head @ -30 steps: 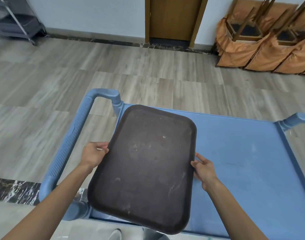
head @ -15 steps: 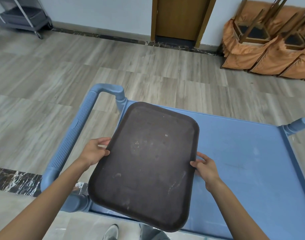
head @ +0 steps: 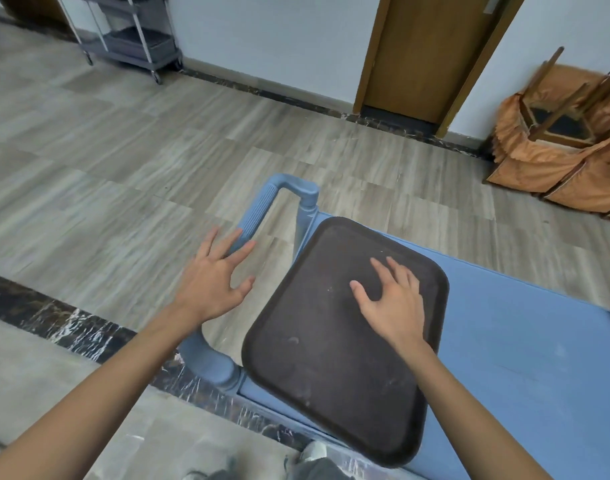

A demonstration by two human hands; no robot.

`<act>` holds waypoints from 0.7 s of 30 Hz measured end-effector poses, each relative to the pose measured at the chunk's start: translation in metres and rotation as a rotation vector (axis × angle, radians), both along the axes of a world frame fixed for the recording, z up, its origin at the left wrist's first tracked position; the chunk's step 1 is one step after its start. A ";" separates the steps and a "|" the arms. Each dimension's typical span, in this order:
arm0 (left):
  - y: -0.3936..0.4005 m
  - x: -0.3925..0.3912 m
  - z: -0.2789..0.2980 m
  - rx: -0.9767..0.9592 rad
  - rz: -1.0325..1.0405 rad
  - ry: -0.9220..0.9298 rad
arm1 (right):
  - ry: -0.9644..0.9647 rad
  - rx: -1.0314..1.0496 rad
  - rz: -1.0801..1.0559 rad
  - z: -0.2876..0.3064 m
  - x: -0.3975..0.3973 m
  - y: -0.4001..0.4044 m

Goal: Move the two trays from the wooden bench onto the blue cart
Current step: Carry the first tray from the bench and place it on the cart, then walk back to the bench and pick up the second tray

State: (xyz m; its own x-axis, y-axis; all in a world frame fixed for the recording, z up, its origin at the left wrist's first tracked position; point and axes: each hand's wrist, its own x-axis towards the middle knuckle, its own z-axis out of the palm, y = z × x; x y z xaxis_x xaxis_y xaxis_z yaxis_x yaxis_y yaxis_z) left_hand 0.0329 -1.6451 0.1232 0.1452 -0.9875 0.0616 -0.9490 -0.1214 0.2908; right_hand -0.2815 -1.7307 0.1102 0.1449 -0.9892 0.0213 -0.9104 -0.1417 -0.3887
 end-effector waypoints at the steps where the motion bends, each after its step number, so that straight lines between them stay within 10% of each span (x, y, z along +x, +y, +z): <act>1: 0.009 0.012 0.003 -0.001 -0.012 -0.014 | 0.015 -0.014 0.042 0.004 0.019 0.003; 21: 0.241 0.255 -0.016 0.084 0.513 -0.024 | 0.143 -0.144 0.839 0.021 0.399 0.135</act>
State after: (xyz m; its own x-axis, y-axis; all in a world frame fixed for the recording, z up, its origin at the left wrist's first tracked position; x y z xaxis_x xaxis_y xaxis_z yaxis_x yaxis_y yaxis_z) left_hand 0.2880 -1.4046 0.1070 0.6110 -0.7916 -0.0054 -0.7679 -0.5943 0.2391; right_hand 0.1170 -1.5961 0.1308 0.8371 -0.5432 0.0644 -0.5216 -0.8282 -0.2051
